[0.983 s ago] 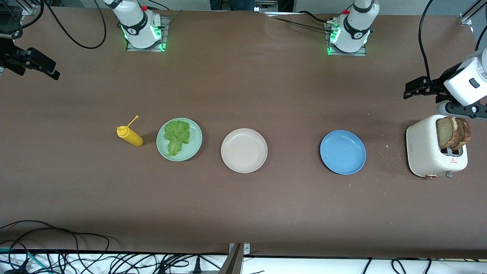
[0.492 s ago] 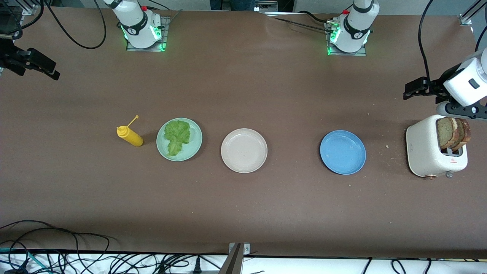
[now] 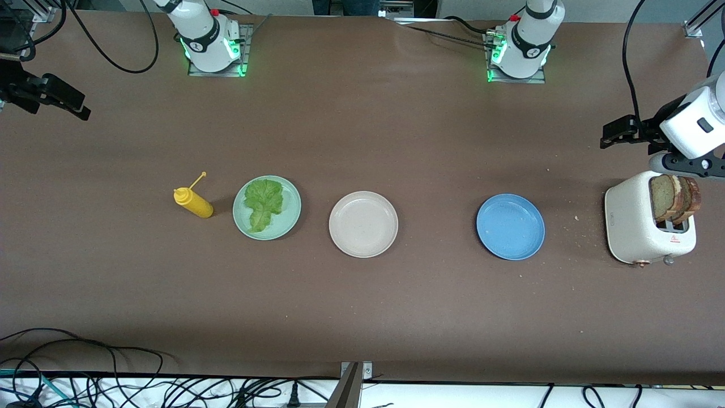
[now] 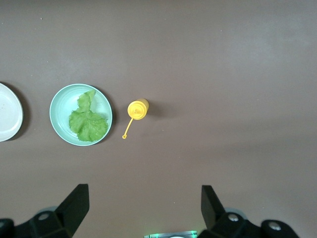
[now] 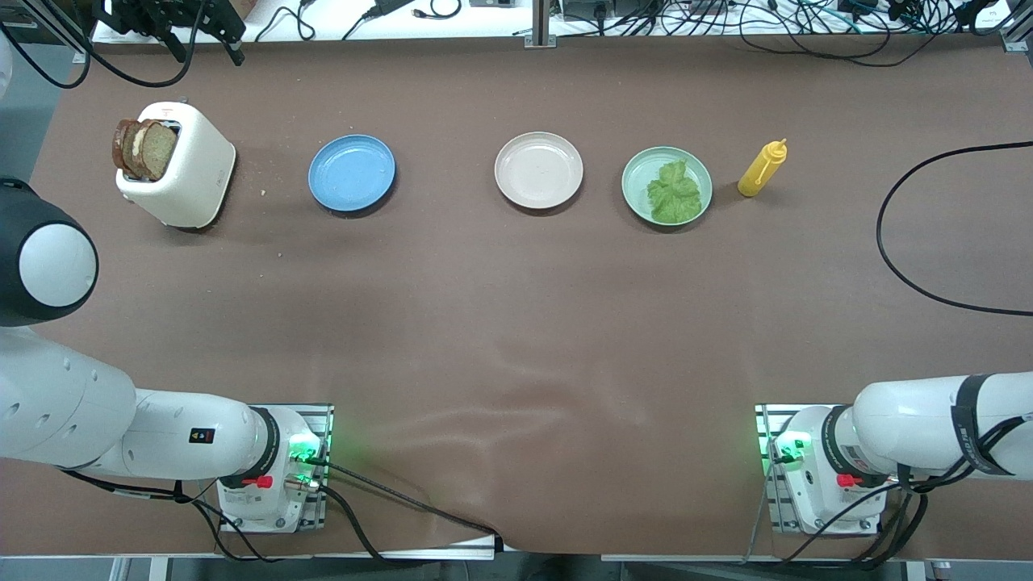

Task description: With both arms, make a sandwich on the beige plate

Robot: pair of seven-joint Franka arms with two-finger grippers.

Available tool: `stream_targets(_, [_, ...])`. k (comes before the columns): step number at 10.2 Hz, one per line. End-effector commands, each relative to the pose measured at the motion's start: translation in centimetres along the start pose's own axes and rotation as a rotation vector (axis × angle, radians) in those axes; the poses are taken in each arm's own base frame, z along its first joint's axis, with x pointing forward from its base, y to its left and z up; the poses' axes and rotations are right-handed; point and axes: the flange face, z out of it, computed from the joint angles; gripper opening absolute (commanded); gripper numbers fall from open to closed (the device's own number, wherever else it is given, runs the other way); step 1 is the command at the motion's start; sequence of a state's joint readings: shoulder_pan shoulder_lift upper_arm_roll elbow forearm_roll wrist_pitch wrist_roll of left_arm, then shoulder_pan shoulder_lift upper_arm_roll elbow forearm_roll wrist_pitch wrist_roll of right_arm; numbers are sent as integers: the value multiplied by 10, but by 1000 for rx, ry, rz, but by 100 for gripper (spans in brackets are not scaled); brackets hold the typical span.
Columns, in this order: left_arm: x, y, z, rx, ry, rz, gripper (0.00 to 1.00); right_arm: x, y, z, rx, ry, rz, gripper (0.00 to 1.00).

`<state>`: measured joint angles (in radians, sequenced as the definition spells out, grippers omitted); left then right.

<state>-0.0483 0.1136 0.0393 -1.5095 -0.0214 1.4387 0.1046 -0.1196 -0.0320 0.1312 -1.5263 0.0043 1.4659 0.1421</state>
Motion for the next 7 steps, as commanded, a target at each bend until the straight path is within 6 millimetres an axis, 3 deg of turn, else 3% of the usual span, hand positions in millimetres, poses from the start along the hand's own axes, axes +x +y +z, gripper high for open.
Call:
stream_targets(1, [2, -1, -2, 3, 6, 18, 100, -2, 4, -1, 11, 7, -10, 100])
stream_targets(7, [2, -1, -2, 3, 5, 15, 100, 12, 3, 1, 16, 64, 6, 100])
